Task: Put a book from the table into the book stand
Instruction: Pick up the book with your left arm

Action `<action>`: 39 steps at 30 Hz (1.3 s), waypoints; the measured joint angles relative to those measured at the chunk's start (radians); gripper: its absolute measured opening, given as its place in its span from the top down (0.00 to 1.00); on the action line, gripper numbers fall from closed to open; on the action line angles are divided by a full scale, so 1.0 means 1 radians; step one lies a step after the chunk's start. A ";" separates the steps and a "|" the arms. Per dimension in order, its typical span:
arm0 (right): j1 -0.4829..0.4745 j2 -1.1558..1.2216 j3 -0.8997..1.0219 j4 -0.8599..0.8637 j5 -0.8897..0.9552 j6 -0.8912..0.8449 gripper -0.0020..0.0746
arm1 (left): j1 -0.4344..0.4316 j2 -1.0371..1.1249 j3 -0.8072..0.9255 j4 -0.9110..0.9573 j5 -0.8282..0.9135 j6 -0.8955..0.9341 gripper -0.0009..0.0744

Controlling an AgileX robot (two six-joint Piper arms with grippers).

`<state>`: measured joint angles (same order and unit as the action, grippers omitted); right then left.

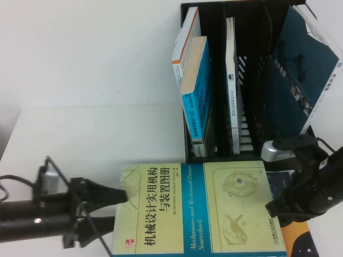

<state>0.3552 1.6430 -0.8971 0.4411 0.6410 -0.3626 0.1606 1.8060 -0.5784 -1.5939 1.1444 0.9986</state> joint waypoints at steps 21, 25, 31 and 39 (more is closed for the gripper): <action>-0.017 0.027 -0.012 0.215 0.014 -0.365 0.96 | -0.208 0.099 -0.003 -0.112 -0.047 0.074 0.39; -0.018 0.029 -0.012 0.215 0.016 -0.372 0.96 | -0.206 0.099 -0.003 -0.112 -0.043 0.078 0.39; -0.016 0.029 -0.012 0.229 0.020 -0.374 0.96 | -0.159 0.077 -0.003 -0.095 -0.022 0.102 0.49; 0.008 0.029 -0.020 0.185 0.068 -0.298 0.96 | -0.003 -0.010 -0.003 0.011 -0.027 0.065 0.50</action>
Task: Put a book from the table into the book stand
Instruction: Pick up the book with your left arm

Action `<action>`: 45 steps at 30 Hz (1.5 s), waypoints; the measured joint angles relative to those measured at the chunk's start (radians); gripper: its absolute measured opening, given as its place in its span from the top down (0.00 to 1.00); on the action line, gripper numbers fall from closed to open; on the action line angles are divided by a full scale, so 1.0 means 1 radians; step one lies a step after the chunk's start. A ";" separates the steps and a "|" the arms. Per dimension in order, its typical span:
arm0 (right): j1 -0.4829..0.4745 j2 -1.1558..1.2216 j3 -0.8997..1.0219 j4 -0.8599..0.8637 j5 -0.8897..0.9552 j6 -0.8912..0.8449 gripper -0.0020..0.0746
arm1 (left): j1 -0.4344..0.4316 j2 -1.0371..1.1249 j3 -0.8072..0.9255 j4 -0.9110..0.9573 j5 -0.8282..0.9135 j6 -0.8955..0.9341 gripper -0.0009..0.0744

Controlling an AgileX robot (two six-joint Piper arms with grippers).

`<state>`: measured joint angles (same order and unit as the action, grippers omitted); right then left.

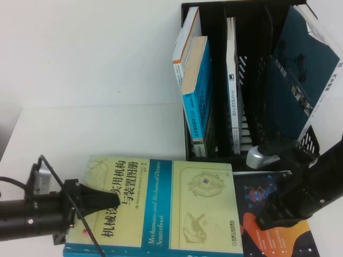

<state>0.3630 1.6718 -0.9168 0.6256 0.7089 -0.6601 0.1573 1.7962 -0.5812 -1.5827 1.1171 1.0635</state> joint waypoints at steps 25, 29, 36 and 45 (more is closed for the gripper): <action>0.001 -0.461 0.000 -0.738 0.057 0.668 0.96 | 0.013 -0.512 -0.141 0.220 -0.018 -0.355 0.73; 0.001 -0.516 0.000 -0.826 0.078 0.752 0.96 | 0.013 -0.598 -0.205 0.267 -0.004 -0.414 0.73; 0.001 -0.562 0.000 -0.903 0.107 0.852 0.96 | 0.013 -0.689 -0.273 0.273 0.046 -0.495 0.73; 0.001 -0.589 0.000 -0.896 0.080 0.892 0.96 | -0.125 -0.695 -0.432 0.367 0.003 -0.564 0.73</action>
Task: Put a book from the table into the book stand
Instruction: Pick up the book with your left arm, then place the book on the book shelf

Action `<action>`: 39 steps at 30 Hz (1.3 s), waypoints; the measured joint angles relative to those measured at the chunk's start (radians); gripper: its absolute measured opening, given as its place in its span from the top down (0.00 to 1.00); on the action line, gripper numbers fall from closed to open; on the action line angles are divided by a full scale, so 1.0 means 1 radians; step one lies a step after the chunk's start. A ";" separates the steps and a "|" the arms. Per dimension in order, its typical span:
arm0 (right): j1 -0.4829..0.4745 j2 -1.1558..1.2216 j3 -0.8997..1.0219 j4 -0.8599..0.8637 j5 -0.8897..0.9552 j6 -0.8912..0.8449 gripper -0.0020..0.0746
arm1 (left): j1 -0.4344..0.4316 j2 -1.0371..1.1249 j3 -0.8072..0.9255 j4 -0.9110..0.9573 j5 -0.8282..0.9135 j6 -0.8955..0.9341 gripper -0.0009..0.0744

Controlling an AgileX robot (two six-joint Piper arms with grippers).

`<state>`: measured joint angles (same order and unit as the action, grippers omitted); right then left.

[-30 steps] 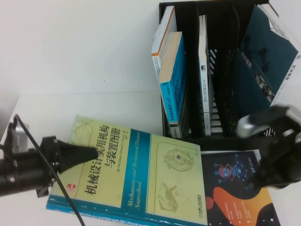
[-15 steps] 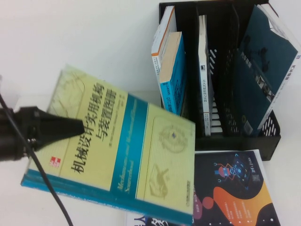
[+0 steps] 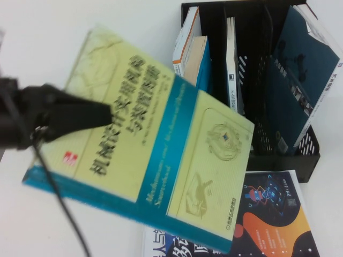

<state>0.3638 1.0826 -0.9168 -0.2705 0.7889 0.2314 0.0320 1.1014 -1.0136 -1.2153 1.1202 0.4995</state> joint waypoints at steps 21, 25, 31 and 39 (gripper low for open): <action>0.000 0.000 -0.249 -0.262 0.078 0.233 0.96 | -0.366 0.484 -0.817 0.347 -0.157 -0.462 0.73; 0.000 0.000 -0.289 -0.272 0.097 0.251 0.96 | -0.393 0.597 -0.976 0.499 -0.137 -0.603 0.73; 0.000 0.002 -0.292 -0.241 0.106 0.267 0.96 | -0.420 0.709 -1.160 0.700 -0.091 -0.764 0.73; 0.000 0.002 -0.292 -0.170 0.106 0.267 0.96 | -0.533 0.762 -1.259 0.896 -0.124 -0.912 0.73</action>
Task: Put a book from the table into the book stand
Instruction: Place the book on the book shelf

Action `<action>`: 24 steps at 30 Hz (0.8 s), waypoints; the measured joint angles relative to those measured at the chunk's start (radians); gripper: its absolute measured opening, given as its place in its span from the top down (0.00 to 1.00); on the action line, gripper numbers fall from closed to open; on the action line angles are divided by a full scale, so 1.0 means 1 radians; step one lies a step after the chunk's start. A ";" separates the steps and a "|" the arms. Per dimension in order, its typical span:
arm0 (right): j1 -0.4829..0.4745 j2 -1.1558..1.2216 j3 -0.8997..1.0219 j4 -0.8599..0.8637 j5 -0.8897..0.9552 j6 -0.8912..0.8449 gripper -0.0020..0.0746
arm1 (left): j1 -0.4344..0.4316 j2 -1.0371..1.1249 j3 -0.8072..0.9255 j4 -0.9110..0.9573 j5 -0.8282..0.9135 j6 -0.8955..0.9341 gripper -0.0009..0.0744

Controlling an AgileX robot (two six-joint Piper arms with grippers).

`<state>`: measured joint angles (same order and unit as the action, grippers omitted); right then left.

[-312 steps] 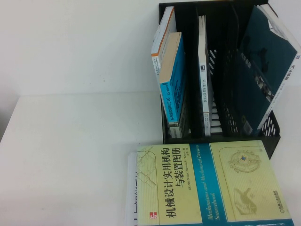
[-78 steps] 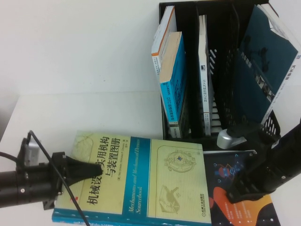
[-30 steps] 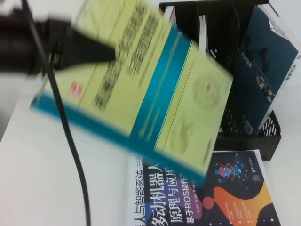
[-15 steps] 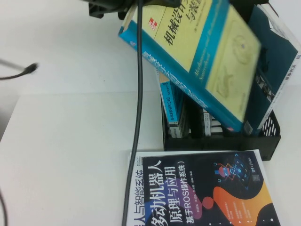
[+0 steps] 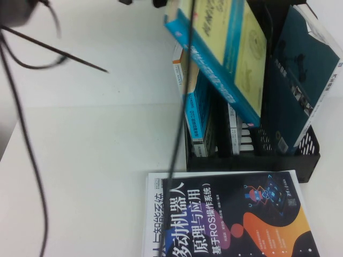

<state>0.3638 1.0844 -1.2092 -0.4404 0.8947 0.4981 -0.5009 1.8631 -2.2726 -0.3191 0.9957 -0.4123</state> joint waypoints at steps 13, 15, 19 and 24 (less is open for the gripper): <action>0.000 0.000 0.000 0.104 0.000 -0.069 0.96 | -0.172 0.092 0.000 0.362 -0.075 -0.175 0.73; 0.000 0.000 0.000 0.115 0.000 -0.074 0.96 | -0.199 0.098 0.000 0.424 -0.097 -0.199 0.73; 0.000 0.000 0.000 0.139 0.000 -0.077 0.96 | -0.245 0.113 0.000 0.522 -0.107 -0.228 0.73; 0.000 0.000 0.000 0.186 0.000 -0.101 0.96 | -0.264 0.158 -0.007 0.570 -0.117 -0.273 0.73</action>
<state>0.3638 1.0844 -1.2092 -0.2547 0.8947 0.3975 -0.7647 2.0208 -2.2798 0.2511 0.8786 -0.6850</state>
